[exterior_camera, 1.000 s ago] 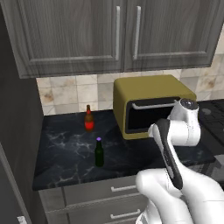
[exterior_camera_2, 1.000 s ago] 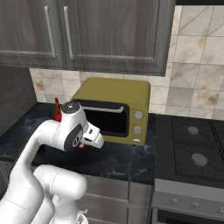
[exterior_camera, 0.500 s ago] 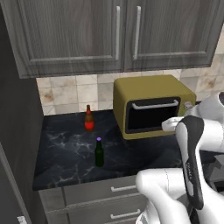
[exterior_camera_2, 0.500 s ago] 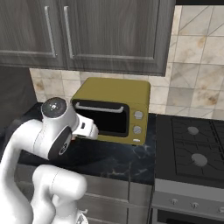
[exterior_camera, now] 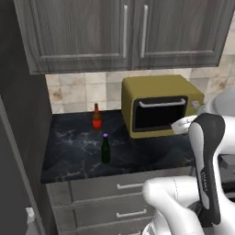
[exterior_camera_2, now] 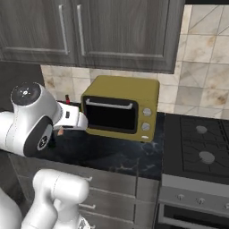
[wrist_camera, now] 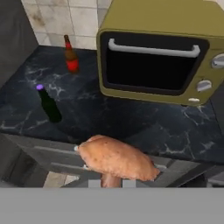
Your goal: Place the beers on the top shelf of the fridge to keep them out of children's reach, and place the mushroom on lower shelves for easy access.
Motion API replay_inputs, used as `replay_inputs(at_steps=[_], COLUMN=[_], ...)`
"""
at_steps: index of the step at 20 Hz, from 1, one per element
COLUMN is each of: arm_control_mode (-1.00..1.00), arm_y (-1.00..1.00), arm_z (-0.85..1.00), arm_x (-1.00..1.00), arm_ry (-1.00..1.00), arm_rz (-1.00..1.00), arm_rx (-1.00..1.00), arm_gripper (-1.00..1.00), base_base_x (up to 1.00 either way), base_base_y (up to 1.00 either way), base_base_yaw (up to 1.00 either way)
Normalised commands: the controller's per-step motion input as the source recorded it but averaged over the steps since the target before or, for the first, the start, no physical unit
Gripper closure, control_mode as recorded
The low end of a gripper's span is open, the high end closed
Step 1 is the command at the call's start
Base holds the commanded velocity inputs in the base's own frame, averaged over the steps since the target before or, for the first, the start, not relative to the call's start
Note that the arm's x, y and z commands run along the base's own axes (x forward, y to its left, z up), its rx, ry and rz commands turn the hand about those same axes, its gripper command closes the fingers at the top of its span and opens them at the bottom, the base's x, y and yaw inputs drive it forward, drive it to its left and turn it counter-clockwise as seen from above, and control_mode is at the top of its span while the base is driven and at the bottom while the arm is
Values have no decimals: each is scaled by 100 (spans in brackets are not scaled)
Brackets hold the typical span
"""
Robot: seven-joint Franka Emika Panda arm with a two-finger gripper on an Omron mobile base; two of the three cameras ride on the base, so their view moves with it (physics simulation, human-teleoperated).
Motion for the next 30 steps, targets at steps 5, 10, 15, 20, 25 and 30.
replay_inputs(at_steps=[5, 10, 15, 20, 25, 30], arm_control_mode=[100, 100, 100, 100, 100, 100], arm_y=[0, 0, 0, 0, 0, 0], arm_z=[0, 0, 0, 0, 0, 0], arm_x=[0, 0, 0, 0, 0, 0], arm_ry=[0, 0, 0, 0, 0, 0], arm_rz=[0, 0, 0, 0, 0, 0], arm_rx=[0, 0, 0, 0, 0, 0], arm_gripper=[100, 100, 100, 100, 100, 100], base_base_x=[-78, -77, -46, -8, 16, 44], base_base_y=[29, 30, 59, 94, 100, 100], base_base_yaw=[53, 75, 72, 64, 44, 21])
